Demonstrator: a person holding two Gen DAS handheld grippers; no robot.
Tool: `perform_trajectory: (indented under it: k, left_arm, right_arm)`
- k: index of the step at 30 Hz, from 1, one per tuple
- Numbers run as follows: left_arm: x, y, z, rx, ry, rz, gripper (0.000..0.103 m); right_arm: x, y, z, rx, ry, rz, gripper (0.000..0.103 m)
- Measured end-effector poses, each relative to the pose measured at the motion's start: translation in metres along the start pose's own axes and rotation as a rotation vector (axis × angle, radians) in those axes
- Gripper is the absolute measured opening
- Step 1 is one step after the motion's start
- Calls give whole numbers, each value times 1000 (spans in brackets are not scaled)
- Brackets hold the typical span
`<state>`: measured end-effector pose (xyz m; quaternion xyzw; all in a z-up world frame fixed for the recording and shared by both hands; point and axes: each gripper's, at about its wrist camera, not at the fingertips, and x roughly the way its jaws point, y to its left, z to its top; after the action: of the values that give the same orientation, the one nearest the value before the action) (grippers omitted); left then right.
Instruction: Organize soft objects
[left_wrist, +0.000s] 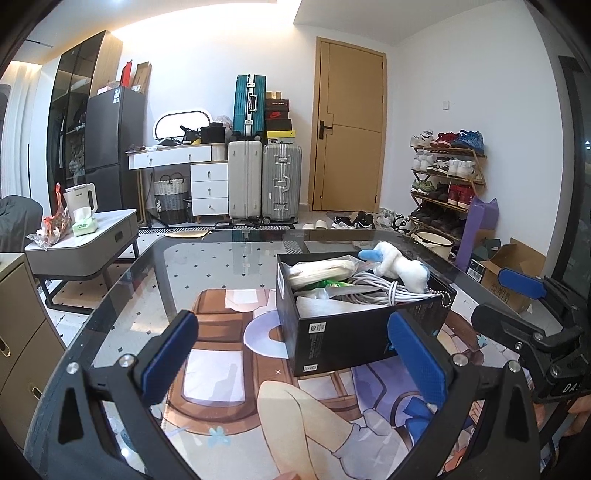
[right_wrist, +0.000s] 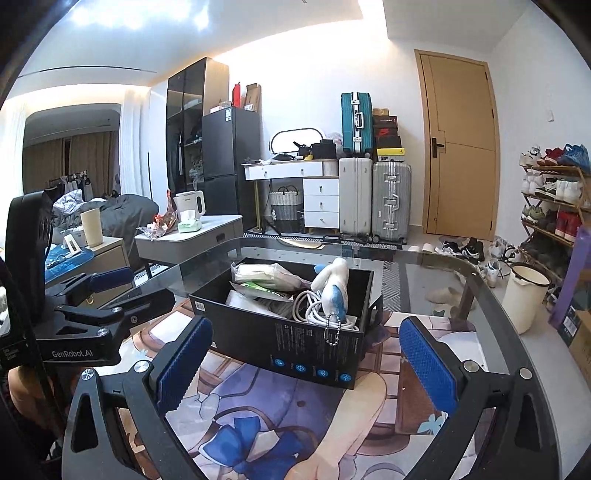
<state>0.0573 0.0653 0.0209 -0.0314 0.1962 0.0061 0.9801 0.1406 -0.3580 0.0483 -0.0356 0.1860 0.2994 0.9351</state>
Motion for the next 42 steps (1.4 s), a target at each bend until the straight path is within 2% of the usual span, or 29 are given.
perform_trajectory:
  k: [23, 42]
  left_arm:
    - [-1, -2, 1, -1, -9, 9, 103]
    - [-1, 1, 0, -1, 0, -13, 103]
  right_arm:
    - [-1, -1, 0, -2, 3, 2, 103]
    - [-1, -1, -1, -2, 4, 3, 103]
